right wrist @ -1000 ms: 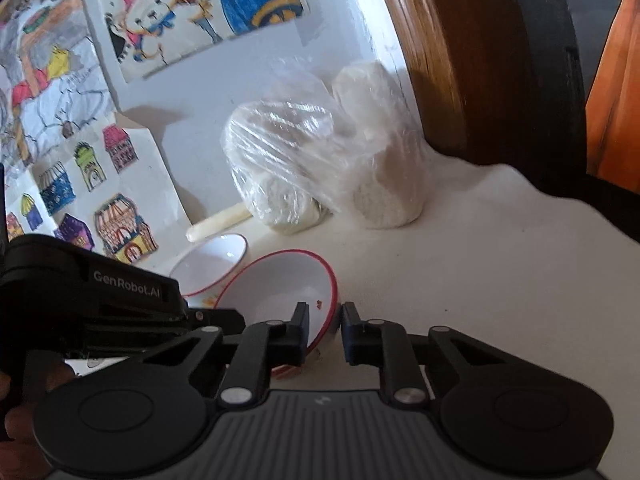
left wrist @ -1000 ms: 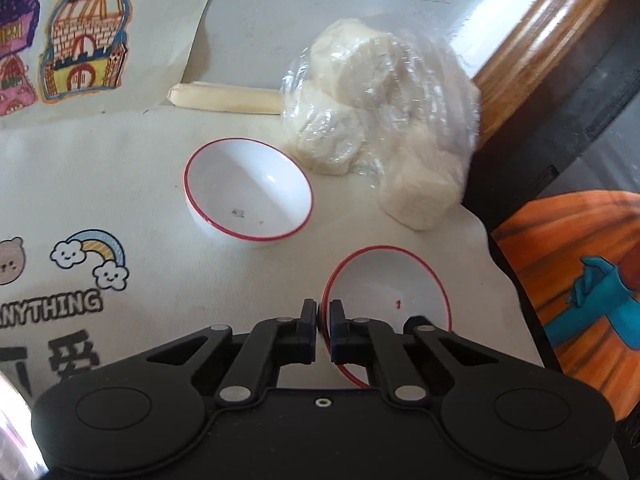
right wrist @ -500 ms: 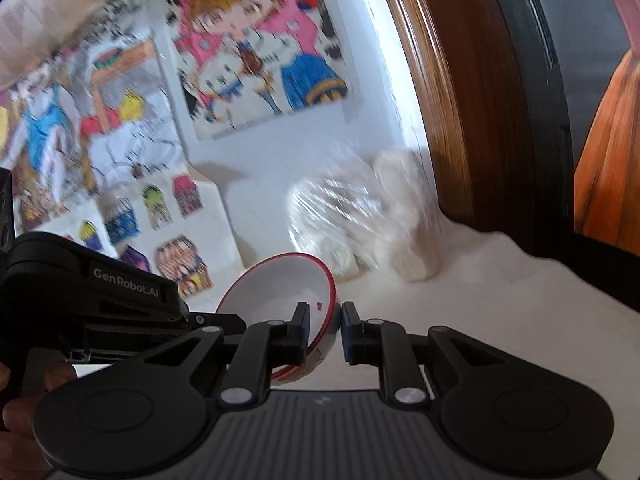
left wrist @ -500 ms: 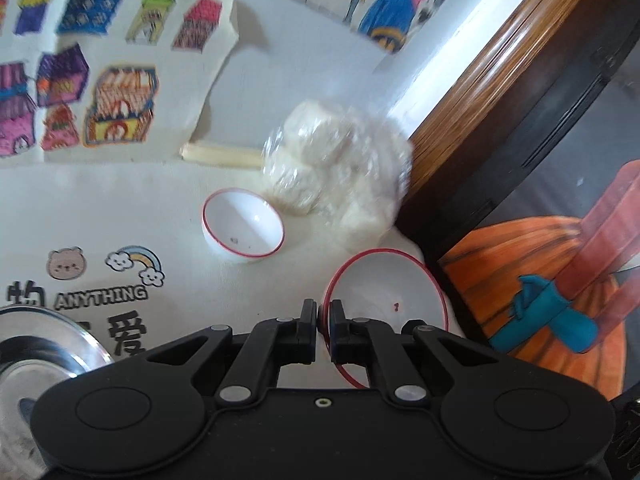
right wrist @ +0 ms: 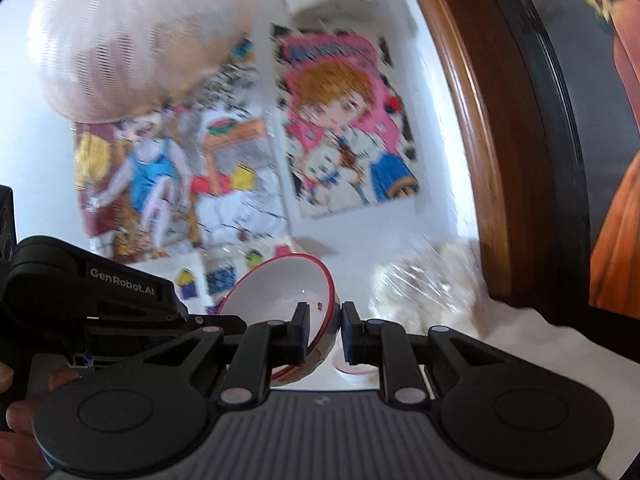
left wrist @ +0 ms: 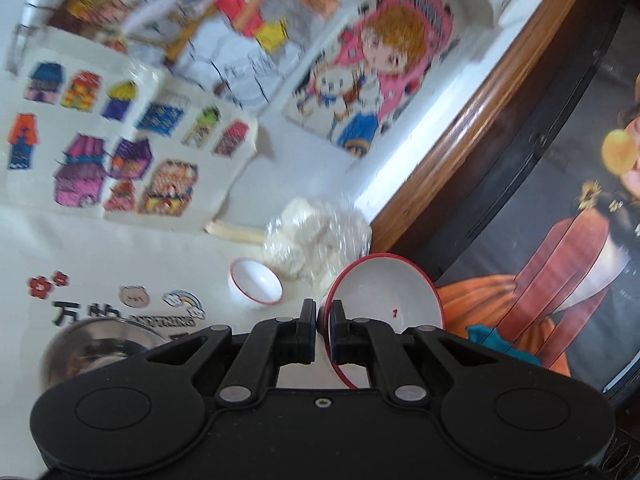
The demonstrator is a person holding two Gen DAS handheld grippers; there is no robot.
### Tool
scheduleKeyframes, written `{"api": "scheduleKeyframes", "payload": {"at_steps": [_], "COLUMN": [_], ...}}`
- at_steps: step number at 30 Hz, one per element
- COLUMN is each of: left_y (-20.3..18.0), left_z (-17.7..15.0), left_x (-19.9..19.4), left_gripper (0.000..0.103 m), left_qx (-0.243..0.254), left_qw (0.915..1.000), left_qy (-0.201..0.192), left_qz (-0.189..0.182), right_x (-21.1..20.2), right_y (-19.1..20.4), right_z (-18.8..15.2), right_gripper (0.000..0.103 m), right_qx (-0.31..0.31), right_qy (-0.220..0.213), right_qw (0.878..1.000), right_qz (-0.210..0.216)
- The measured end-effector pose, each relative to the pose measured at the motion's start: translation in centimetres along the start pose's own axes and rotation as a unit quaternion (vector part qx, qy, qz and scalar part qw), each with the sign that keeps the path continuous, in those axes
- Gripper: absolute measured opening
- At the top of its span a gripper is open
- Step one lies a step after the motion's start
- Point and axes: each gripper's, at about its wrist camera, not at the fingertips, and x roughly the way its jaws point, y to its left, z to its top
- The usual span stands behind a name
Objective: Organize plates and bowls
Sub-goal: 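Lift the white bowl with both grippers and carry it to the steel bowl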
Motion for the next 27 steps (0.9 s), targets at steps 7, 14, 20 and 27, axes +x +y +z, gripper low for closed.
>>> {"api": "scheduleKeyframes", "payload": {"at_steps": [7,14,20,27], "left_y": [4.0,7.8,10.2,13.2], "left_z": [-0.4,-1.8,-3.2,-5.0], "left_x": [-5.6,-8.6,-11.1,-13.4], "left_gripper": [0.006,0.006,0.006,0.006], "left_qx": [-0.014,-0.031,-0.035,-0.040], "left_qw": [0.9998,0.9993,0.9988,0.9985], "left_qy": [-0.015,-0.005,0.003,0.024], "left_qz": [0.008,0.022,0.033,0.029], "right_x": [-2.4,-3.1,-4.1,-5.9], "right_y": [5.5,9.3,12.0,14.1], "right_z": [-1.5,-3.8,-5.6,-8.0], "right_gripper": [0.019,0.019,0.019,0.019], "right_qx": [-0.006,-0.009,-0.019,-0.003], "right_qy": [-0.017,0.019,0.041,0.070], "right_qw": [0.999,0.999,0.998,0.996], "right_qz": [0.027,0.045,0.052,0.060]}}
